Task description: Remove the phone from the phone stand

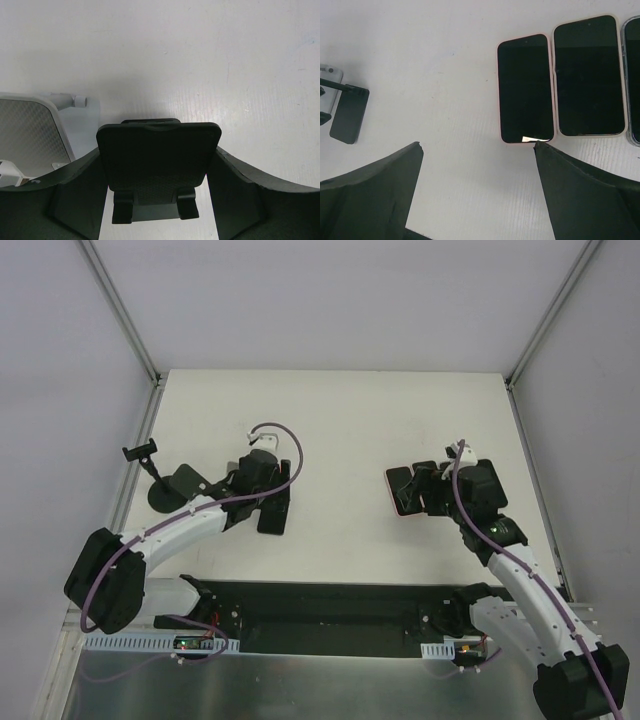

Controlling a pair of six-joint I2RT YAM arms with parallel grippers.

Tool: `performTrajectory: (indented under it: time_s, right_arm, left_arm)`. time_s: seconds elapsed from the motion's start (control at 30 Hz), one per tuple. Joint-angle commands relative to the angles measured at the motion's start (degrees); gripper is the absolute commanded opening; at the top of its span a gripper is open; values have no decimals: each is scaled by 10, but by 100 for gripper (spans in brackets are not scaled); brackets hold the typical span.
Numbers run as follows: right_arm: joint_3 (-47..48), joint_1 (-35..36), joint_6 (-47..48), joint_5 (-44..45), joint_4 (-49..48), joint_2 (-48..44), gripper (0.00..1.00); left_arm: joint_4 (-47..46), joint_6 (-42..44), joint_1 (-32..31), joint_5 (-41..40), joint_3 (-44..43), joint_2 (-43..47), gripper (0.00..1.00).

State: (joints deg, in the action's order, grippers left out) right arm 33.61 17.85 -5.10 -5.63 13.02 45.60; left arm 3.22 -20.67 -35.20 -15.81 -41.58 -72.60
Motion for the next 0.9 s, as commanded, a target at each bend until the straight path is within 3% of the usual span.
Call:
performTrajectory:
  time_s: [0.0,0.13,0.23,0.43,0.67,0.77,0.87]
  right_arm:
    - [-8,-3,-23,-6,-19,-27,97]
    - [-10,-2,-19,-5,-17,-39,97]
    - [-5,-2,-15,2,-11,-45,97]
    - [37,-2,12,35,26,-55,97]
    - [115,-3,71,119,89,-74,96]
    - [152,-4,91,196,115,-87,96]
    - [192,-4,101,307,143,-97,96]
  left_arm:
    - [-30,-13,0,-28,23,24,46]
    - [-31,-5,-1,-21,24,40,63]
    - [-30,1,-1,-11,18,54,68]
    - [-27,19,0,3,-5,105,97]
    - [20,48,50,11,-96,151,99]
    - [40,41,113,29,-133,185,99]
    - [78,62,148,-24,-175,218,99]
